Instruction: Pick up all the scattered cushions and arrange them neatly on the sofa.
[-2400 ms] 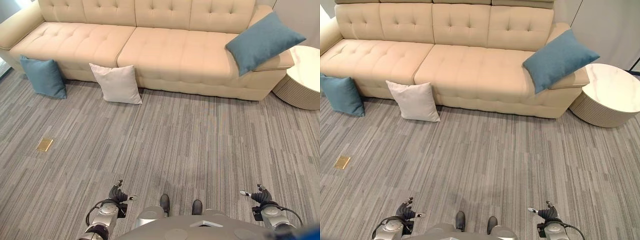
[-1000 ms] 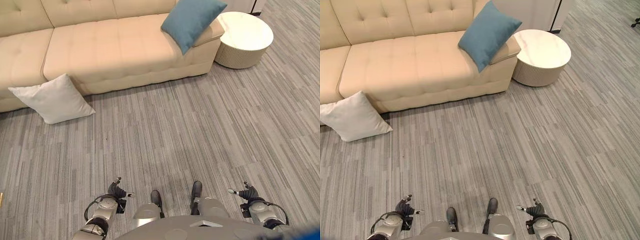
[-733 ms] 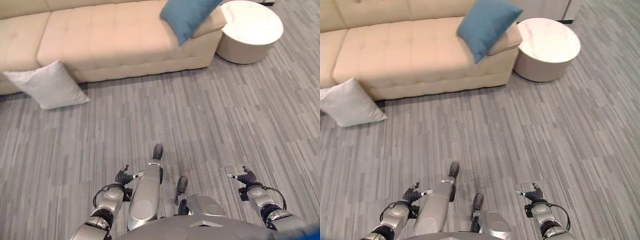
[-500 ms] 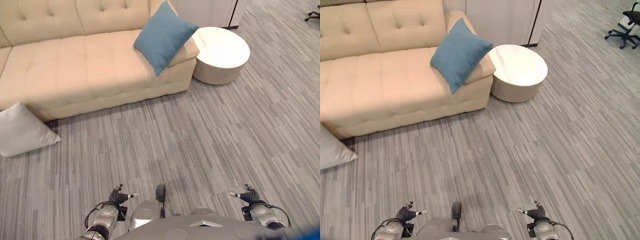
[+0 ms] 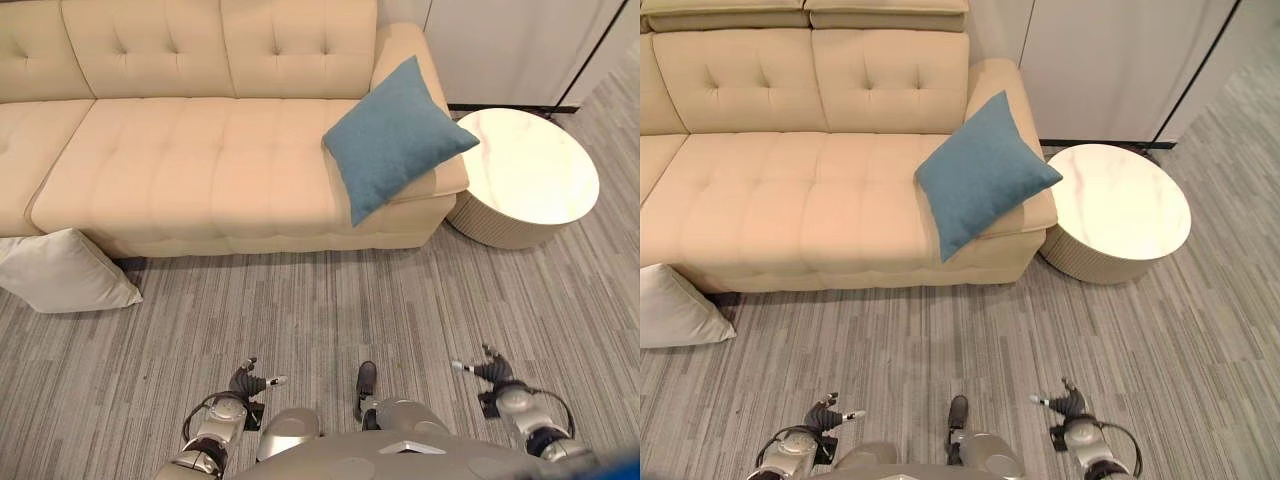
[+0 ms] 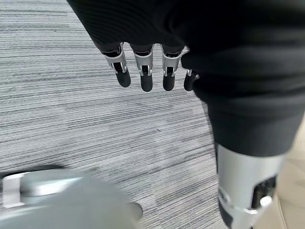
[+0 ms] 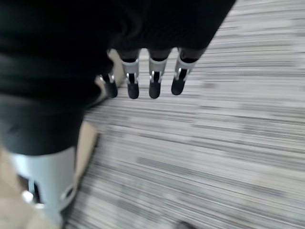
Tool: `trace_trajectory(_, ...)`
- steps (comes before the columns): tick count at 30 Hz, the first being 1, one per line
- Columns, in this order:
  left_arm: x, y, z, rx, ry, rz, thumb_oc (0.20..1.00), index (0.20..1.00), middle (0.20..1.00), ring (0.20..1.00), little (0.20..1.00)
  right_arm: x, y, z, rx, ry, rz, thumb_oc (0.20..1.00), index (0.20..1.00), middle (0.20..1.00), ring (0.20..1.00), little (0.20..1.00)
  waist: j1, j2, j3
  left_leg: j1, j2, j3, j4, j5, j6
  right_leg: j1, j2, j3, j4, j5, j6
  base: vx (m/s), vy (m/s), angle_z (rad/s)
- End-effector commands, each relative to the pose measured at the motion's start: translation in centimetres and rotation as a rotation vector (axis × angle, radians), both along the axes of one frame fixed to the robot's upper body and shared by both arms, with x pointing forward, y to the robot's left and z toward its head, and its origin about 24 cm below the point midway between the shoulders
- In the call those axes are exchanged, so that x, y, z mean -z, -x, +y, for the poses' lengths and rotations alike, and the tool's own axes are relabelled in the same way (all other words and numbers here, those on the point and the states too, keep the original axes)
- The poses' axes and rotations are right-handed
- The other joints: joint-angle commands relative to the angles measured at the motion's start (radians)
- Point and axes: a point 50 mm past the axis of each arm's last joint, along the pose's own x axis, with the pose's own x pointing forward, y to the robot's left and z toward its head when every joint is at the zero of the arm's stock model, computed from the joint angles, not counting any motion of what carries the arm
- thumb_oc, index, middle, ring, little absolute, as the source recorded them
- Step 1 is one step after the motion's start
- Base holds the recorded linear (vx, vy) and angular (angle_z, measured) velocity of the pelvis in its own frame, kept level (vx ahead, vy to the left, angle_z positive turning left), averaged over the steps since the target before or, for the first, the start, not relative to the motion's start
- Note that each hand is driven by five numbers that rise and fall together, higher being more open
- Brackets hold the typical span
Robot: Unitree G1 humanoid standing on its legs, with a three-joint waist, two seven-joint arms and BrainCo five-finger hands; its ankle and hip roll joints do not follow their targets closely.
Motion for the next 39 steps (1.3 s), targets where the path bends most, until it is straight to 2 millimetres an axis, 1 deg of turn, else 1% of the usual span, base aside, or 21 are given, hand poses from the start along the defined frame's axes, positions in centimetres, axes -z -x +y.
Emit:
trace_trajectory(1,-0.5,-0.3,0.9,0.023,-0.034,-0.017,1.0,1.0,1.0,1.0,1.0,0.3,2.5,-2.2,0.051,0.048,0.042,1.0,1.0,1.0,1.0,1.0,-0.025,0.004,0.005,0.079,0.016,0.008,-0.414,0.045,0.038,0.042,-0.021,-0.006,0.071,-0.104,0.179,0.17,0.052,-0.05)
trace_trajectory(3,-0.6,-0.4,1.2,0.019,-0.043,-0.018,1.0,1.0,1.0,1.0,1.0,0.4,2.6,-2.3,0.065,0.048,0.048,1.0,1.0,1.0,1.0,1.0,-0.021,0.013,-0.002,0.07,0.037,0.036,-0.514,0.105,0.023,0.06,-0.009,-0.008,0.073,-0.125,0.181,0.21,0.122,-0.09)
trace_trajectory(7,-0.5,-0.2,1.3,0.019,-0.046,-0.012,1.0,1.0,1.0,1.0,1.0,0.6,2.9,-1.8,0.047,0.037,0.059,1.0,1.0,1.0,1.0,1.0,-0.017,0.007,-0.015,0.09,0.028,0.024,-0.528,0.104,0.026,0.082,-0.017,0.001,0.08,-0.132,0.191,0.18,0.155,-0.17)
trace_trajectory(8,-0.5,0.3,1.8,0.001,-0.057,-0.003,1.0,1.0,1.0,1.0,1.0,0.8,2.8,-1.2,0.033,0.028,0.061,1.0,1.0,1.0,1.0,1.0,-0.007,0.011,-0.029,0.133,0.019,0.028,-0.566,0.096,0.044,0.067,-0.034,0.006,0.135,-0.128,0.22,0.17,0.217,-0.26)
trace_trajectory(9,-0.5,0.4,2.0,-0.002,-0.058,-0.001,1.0,1.0,1.0,1.0,1.0,0.7,2.7,-1.1,0.029,0.023,0.058,1.0,1.0,1.0,1.0,1.0,-0.003,0.013,-0.033,0.146,0.017,0.03,-0.576,0.094,0.052,0.058,-0.036,0.013,0.167,-0.126,0.228,0.23,0.332,-0.52)
trace_trajectory(10,-0.6,0.5,2.4,-0.011,-0.068,-0.003,1.0,1.0,1.0,1.0,1.0,0.6,2.4,-0.9,0.015,0.023,0.052,1.0,1.0,1.0,1.0,1.0,-0.003,0.025,-0.03,0.171,0.017,0.03,-0.582,0.082,0.075,0.018,-0.043,0.023,0.284,-0.123,0.248,0.14,0.22,-0.66)
trace_trajectory(12,-0.8,0.5,2.9,-0.021,-0.077,-0.011,1.0,1.0,1.0,1.0,1.0,0.5,2.0,-0.7,0.0,0.023,0.04,1.0,1.0,1.0,1.0,1.0,-0.005,0.045,-0.017,0.209,0.015,0.027,-0.595,0.067,0.1,-0.052,-0.047,0.019,0.418,-0.106,0.265,0.11,0.202,-0.5)
trace_trajectory(13,-0.8,0.5,2.8,-0.021,-0.076,-0.011,1.0,1.0,1.0,1.0,1.0,0.5,2.0,-0.7,0.0,0.023,0.04,1.0,1.0,1.0,1.0,1.0,-0.005,0.045,-0.017,0.21,0.014,0.027,-0.595,0.067,0.1,-0.052,-0.048,0.02,0.42,-0.107,0.265,0.14,0.124,-0.22)
trace_trajectory(15,-0.7,0.8,2.8,-0.03,-0.073,-0.007,1.0,1.0,1.0,1.0,1.0,0.5,1.9,-0.7,-0.012,0.029,0.043,1.0,1.0,1.0,1.0,1.0,-0.008,0.053,-0.017,0.26,0.009,0.025,-0.627,0.049,0.105,-0.084,-0.069,-0.024,0.355,-0.101,0.255,0.17,0.02,-0.19)
trace_trajectory(16,-0.7,0.7,2.7,-0.027,-0.068,-0.009,1.0,1.0,1.0,1.0,1.0,0.4,1.8,-0.8,-0.017,0.035,0.044,1.0,1.0,1.0,1.0,1.0,-0.013,0.054,-0.019,0.275,0.006,0.016,-0.638,0.046,0.105,-0.099,-0.066,-0.022,0.312,-0.088,0.253,0.25,-0.048,-0.1)
trace_trajectory(17,-0.7,0.5,2.5,-0.027,-0.065,-0.016,1.0,1.0,1.0,1.0,1.0,0.3,1.6,-1.0,-0.016,0.042,0.042,1.0,1.0,1.0,1.0,1.0,-0.024,0.052,-0.019,0.3,-0.004,0.005,-0.653,0.036,0.103,-0.116,-0.064,-0.006,0.198,-0.047,0.256,0.31,-0.096,-0.17)
trace_trajectory(18,-0.8,0.2,2.4,-0.048,-0.055,-0.034,1.0,1.0,1.0,1.0,1.0,0.1,1.4,-1.1,-0.017,0.05,0.033,1.0,1.0,1.0,1.0,1.0,-0.034,0.055,-0.01,0.321,0.001,-0.01,-0.663,0.032,0.096,-0.152,-0.072,-0.011,0.168,-0.019,0.266,0.3,-0.122,-0.08)
trace_trajectory(20,-0.9,0.0,2.3,-0.04,-0.059,-0.044,1.0,1.0,1.0,1.0,1.0,0.2,1.6,-1.1,-0.015,0.046,0.029,1.0,1.0,1.0,1.0,1.0,-0.043,0.045,-0.013,0.331,-0.004,-0.024,-0.661,0.022,0.089,-0.129,-0.066,0.009,0.141,-0.016,0.262,0.3,-0.219,0.16)
trace_trajectory(21,-0.8,-0.3,1.6,-0.012,-0.05,-0.044,1.0,1.0,1.0,1.0,1.0,0.3,2.2,-1.1,0.003,0.033,0.027,1.0,1.0,1.0,1.0,1.0,-0.057,0.035,-0.036,0.338,0.025,-0.024,-0.632,-0.001,0.048,-0.077,-0.055,-0.001,0.11,-0.028,0.234,0.32,-0.268,0.87)
trace_trajectory(22,-0.8,-0.3,1.6,-0.012,-0.05,-0.044,1.0,1.0,1.0,1.0,1.0,0.3,2.2,-1.1,0.003,0.033,0.027,1.0,1.0,1.0,1.0,1.0,-0.058,0.036,-0.035,0.338,0.025,-0.025,-0.63,-0.002,0.047,-0.076,-0.054,-0.002,0.109,-0.028,0.233,0.33,-0.329,1.5)
trace_trajectory(24,-1.0,-1.5,0.5,0.015,-0.025,-0.072,1.0,1.0,1.0,1.0,1.0,0.0,1.7,-1.6,0.037,0.035,0.003,1.0,1.0,1.0,1.0,1.0,-0.059,0.02,-0.007,0.206,0.044,0.003,-0.353,0.051,0.005,-0.009,-0.048,-0.019,0.073,-0.043,0.194,0.11,-0.214,1.1)
trace_trajectory(25,-1.2,-2.0,0.3,0.014,-0.016,-0.09,1.0,1.0,1.0,1.0,1.0,0.0,1.7,-1.8,0.051,0.033,0.005,1.0,1.0,1.0,1.0,1.0,-0.052,0.012,0.004,0.142,0.043,0.016,-0.308,0.048,0.014,0.012,-0.049,-0.022,0.06,-0.055,0.186,0.1,-0.148,0.09)
trace_trajectory(26,-1.4,-2.4,0.2,0.016,-0.014,-0.103,1.0,1.0,1.0,1.0,1.0,0.0,1.7,-1.9,0.064,0.033,0.002,1.0,1.0,1.0,1.0,1.0,-0.046,0.003,0.007,0.107,0.04,0.032,-0.356,0.034,0.022,0.027,-0.052,-0.027,0.048,-0.062,0.189,0.16,-0.036,0.09)
trace_trajectory(28,-1.5,-2.4,0.5,0.002,-0.019,-0.112,1.0,1.0,1.0,1.0,1.0,0.0,2.4,-2.5,0.092,0.042,0.007,1.0,1.0,1.0,1.0,1.0,-0.052,0.015,-0.006,0.147,0.058,0.048,-0.508,0.064,0.018,0.035,-0.037,-0.035,0.055,-0.077,0.196,0.16,0.073,-0.09)
trace_trajectory(33,-1.4,-1.5,1.0,-0.056,-0.014,-0.12,1.0,1.0,1.0,1.0,1.0,-0.6,2.5,-3.3,0.122,0.075,-0.042,1.0,1.0,1.0,1.0,1.0,-0.053,0.012,-0.036,0.247,0.052,0.049,-0.653,0.081,0.032,0.046,-0.038,-0.018,0.051,-0.067,0.215,0.09,0.095,-0.2)
trace_trajectory(39,-2.5,-1.6,1.2,-0.082,-0.005,-0.212,1.0,1.0,1.0,1.0,1.0,-6.0,-1.4,-6.3,0.1,0.217,-0.329,1.0,1.0,1.0,1.0,1.0,-0.047,0.006,-0.054,0.328,0.058,0.086,-0.747,0.086,0.046,0.078,-0.041,0.007,0.0,-0.041,0.242,0.04,0.062,-0.3)
